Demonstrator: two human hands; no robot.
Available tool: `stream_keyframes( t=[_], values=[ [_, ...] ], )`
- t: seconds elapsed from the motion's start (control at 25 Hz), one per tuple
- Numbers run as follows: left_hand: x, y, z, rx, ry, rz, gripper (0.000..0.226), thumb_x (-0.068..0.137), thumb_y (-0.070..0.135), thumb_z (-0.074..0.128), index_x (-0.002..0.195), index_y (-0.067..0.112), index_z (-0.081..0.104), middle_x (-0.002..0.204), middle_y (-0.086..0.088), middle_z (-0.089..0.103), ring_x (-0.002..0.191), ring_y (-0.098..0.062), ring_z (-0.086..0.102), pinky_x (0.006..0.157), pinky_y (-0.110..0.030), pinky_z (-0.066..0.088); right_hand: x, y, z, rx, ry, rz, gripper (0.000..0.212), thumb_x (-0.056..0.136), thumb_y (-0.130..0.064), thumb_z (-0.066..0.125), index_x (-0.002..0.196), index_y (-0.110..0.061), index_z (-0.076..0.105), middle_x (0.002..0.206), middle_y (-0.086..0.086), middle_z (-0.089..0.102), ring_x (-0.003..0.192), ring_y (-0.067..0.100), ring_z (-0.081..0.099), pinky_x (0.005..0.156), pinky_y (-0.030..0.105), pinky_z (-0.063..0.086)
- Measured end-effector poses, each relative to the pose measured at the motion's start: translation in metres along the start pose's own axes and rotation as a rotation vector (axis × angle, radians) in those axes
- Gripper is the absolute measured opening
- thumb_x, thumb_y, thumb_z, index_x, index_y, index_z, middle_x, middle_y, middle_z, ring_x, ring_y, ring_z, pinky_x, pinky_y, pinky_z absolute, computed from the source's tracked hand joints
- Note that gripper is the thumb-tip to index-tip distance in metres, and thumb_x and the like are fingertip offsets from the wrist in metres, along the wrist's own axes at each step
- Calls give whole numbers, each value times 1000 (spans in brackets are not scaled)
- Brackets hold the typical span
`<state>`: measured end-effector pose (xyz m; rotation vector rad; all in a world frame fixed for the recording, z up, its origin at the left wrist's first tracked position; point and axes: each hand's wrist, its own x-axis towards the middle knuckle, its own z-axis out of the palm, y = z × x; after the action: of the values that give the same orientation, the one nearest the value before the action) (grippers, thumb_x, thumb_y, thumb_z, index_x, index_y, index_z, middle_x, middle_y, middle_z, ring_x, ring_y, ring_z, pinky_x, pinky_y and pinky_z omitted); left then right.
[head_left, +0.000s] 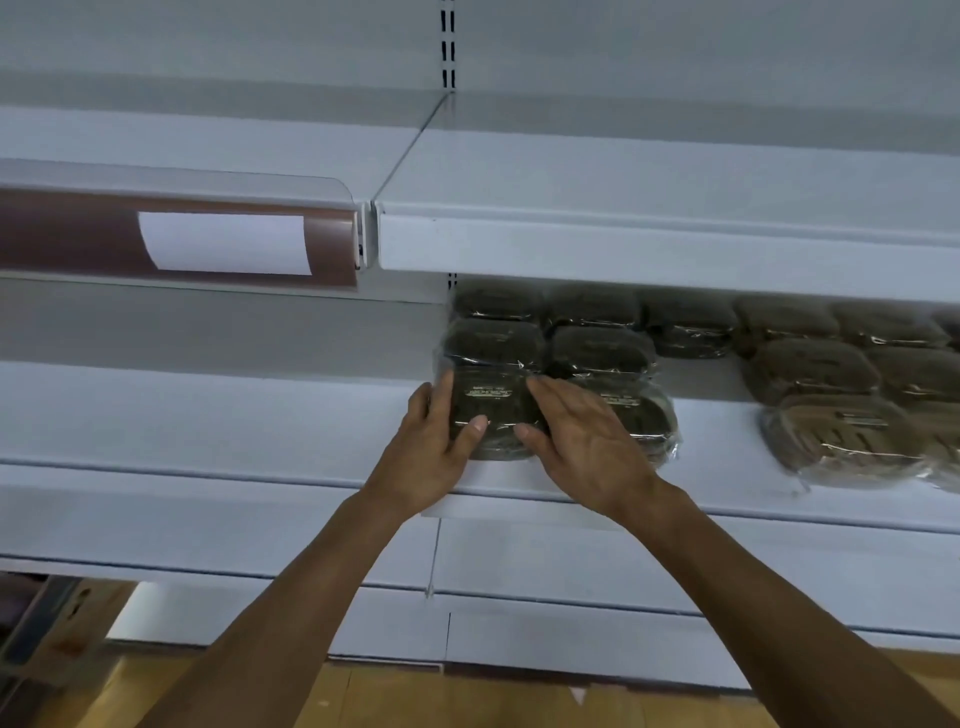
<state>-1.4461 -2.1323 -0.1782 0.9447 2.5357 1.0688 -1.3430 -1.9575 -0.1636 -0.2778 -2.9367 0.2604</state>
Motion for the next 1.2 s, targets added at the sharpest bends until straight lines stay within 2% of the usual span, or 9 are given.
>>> stream_keyframes(
  t=[0.24, 0.32, 0.44, 0.56, 0.76, 0.88, 0.96, 1.08, 1.2],
  values=[
    [21, -10, -11, -92, 19, 6, 77, 89, 62, 54, 152, 47, 13, 148, 2, 34, 125, -15, 48, 99, -29, 45, 46, 9, 13, -6, 25, 42, 80, 93, -67, 12, 150, -15, 32, 152, 7, 39, 138, 27, 36, 115, 46, 30],
    [33, -8, -16, -141, 36, 4, 68, 92, 62, 49, 151, 46, 18, 150, 2, 31, 123, -10, 44, 94, -25, 43, 58, 11, 15, -34, 18, 63, 85, 91, -68, 7, 150, -12, 32, 152, 10, 37, 138, 30, 36, 114, 48, 30],
    [59, 0, -16, -208, 37, -46, 62, 98, 59, 40, 153, 42, 18, 157, 1, 23, 134, -19, 40, 95, -25, 37, 68, 7, 16, -107, 7, 53, 87, 90, -65, 2, 148, -9, 34, 152, 15, 38, 136, 33, 38, 114, 49, 28],
    [87, 3, -15, -327, 34, -97, 63, 97, 63, 39, 153, 40, 22, 155, 3, 29, 134, -16, 39, 99, -25, 31, 83, 7, 18, -137, 52, 86, 83, 92, -64, 12, 144, -6, 42, 147, 17, 43, 132, 36, 43, 113, 48, 27],
    [117, -9, -14, -441, 24, -135, 54, 99, 48, 51, 148, 27, 38, 119, 13, 49, 101, -7, 53, 83, -19, 40, 123, 29, 16, -48, -106, 190, 75, 100, -60, 23, 155, -10, 19, 162, 11, 18, 148, 26, 18, 120, 39, 9],
    [134, -19, -12, -615, 0, -179, 44, 98, 34, 58, 140, 24, 51, 128, 10, 61, 105, -13, 65, 74, -17, 50, 138, 35, 19, -69, -102, 182, 76, 99, -60, 21, 155, -8, 17, 161, 13, 20, 148, 27, 21, 119, 40, 11],
    [143, -19, -11, -699, 12, -208, 50, 98, 26, 60, 146, 24, 44, 127, 18, 54, 99, -2, 64, 64, -9, 47, 142, 35, 24, -99, -89, 181, 75, 99, -59, 21, 154, -8, 20, 159, 13, 27, 145, 29, 26, 117, 42, 16],
    [147, -22, -8, -683, 15, -205, 22, 98, 19, 59, 113, 34, 54, 93, 23, 62, 68, 13, 63, 55, -5, 45, 147, 37, 26, -109, -87, 163, 74, 97, -58, 20, 152, -8, 25, 156, 13, 33, 141, 29, 32, 114, 44, 20],
    [148, -29, -6, -688, 26, -194, 20, 95, 22, 62, 112, 34, 63, 104, 8, 72, 88, -4, 71, 65, -14, 52, 146, 37, 26, -116, -88, 143, 70, 97, -56, 21, 148, -10, 32, 152, 13, 39, 138, 28, 37, 113, 43, 23]
  ],
)
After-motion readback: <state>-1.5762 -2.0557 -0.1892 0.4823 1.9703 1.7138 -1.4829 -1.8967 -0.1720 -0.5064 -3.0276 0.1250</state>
